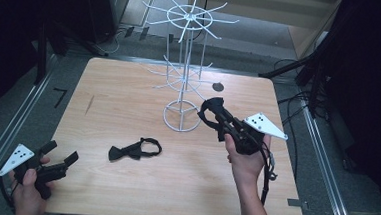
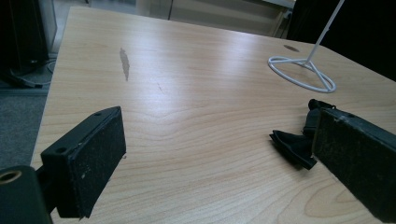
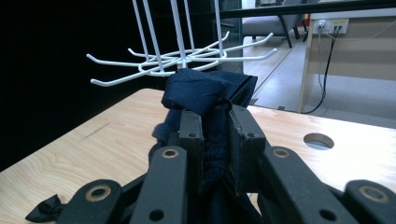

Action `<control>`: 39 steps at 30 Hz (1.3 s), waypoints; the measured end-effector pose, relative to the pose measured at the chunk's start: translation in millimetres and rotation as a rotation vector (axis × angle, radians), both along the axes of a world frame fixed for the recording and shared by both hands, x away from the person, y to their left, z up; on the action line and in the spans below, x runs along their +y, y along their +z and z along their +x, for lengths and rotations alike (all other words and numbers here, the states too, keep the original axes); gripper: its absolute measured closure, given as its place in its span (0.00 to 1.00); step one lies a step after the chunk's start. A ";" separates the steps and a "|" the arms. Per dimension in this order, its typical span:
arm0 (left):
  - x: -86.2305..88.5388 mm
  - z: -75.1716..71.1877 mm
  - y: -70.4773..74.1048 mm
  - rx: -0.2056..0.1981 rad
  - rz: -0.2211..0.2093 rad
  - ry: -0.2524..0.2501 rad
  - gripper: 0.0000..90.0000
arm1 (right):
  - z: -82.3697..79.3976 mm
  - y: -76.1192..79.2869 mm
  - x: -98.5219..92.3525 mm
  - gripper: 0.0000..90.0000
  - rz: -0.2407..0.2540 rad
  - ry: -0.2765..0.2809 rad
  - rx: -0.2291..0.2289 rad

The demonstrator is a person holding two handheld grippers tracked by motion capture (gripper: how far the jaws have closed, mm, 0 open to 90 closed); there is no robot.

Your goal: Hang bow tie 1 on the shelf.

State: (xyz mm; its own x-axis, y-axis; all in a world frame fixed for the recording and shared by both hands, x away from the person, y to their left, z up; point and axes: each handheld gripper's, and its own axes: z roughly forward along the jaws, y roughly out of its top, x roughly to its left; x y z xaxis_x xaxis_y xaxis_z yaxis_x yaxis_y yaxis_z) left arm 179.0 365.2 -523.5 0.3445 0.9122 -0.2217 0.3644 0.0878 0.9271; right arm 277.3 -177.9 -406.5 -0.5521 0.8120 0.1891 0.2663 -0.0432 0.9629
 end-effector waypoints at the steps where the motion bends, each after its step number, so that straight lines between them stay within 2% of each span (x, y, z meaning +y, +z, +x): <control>1: 0.0 0.0 0.0 0.000 0.000 0.000 0.04 | -0.3 0.7 0.2 0.87 0.003 0.000 -0.001; 16: -0.1 0.0 0.0 0.001 0.002 0.000 0.04 | -8.5 5.4 -5.0 0.87 0.010 -0.001 -0.017; 24: 0.0 -0.1 0.0 0.001 0.000 -0.001 0.04 | -11.2 13.8 -3.2 0.87 0.017 0.006 -0.040; 32: 0.2 -0.1 0.0 0.001 -0.001 -0.002 0.04 | -9.7 18.6 1.7 0.87 0.021 0.014 -0.048; 39: 0.1 -0.2 0.0 -0.001 0.000 -0.001 0.04 | -0.1 21.2 3.2 0.87 0.026 0.010 -0.042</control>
State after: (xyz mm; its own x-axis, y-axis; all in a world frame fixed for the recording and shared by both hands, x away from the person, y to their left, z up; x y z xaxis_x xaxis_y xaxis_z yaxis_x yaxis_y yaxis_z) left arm 178.9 365.2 -523.6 0.3451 0.9119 -0.2219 0.3638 0.0880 0.9273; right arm 277.3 -174.8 -385.3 -0.5680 0.8015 0.1870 0.2262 -0.0664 0.9718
